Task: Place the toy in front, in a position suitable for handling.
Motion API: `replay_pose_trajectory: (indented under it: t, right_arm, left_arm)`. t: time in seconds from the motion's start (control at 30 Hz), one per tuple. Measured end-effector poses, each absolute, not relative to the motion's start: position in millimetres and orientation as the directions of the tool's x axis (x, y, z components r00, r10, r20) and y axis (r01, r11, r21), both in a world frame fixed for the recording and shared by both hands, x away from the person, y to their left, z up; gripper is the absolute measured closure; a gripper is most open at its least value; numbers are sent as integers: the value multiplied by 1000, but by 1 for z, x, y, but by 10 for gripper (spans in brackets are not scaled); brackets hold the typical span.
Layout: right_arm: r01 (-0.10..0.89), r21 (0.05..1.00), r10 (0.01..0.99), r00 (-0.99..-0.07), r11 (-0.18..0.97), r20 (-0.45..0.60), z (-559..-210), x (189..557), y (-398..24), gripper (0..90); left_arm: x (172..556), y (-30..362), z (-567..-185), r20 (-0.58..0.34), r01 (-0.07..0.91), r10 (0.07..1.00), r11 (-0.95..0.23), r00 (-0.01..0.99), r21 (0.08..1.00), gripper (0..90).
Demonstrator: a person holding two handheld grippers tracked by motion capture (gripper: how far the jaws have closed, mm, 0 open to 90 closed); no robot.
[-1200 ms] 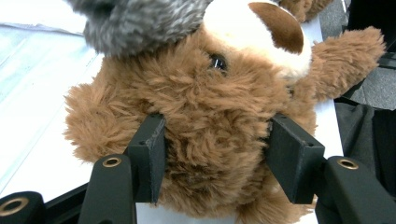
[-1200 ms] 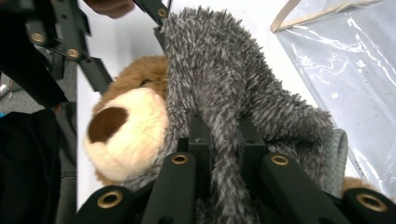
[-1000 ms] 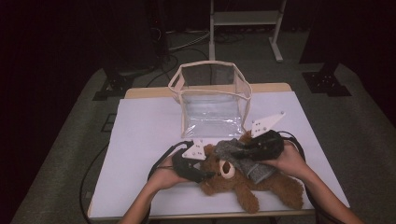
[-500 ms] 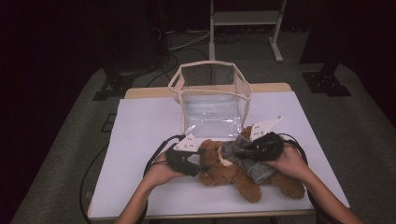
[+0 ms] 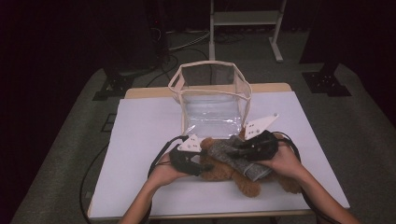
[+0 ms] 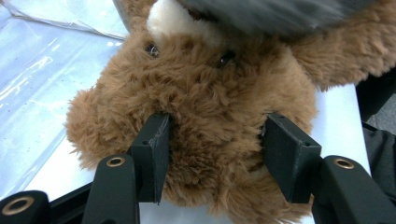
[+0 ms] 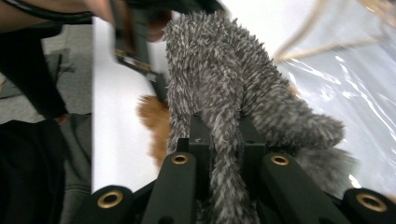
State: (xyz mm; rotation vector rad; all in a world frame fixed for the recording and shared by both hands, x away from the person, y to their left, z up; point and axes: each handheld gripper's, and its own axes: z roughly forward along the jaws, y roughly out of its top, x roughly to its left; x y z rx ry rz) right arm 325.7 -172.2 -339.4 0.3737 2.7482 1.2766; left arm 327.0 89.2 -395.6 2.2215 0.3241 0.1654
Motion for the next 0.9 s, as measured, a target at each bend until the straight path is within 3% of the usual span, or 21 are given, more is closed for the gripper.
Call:
replay_pose_trajectory:
  t: [0.17, 0.5, 0.7, 0.9]
  right_arm:
    - [148, 742, 215, -977, 654, 5, -347, 315, -158, 799]
    - [195, 695, 276, -961, 692, -5, -360, 313, -184, 799]
    - [139, 724, 221, -975, 676, -20, -348, 309, -163, 798]
    - [148, 697, 220, -975, 702, -15, -364, 315, -157, 799]
  left_arm:
    - [330, 90, -395, 0, 184, 298, -590, 955, 786, 442]
    - [336, 90, -396, -17, 199, 308, -570, 951, 797, 440]
    - [339, 88, -395, -21, 206, 313, -575, 950, 792, 442]
    - [338, 91, -396, -26, 209, 311, -573, 950, 793, 437]
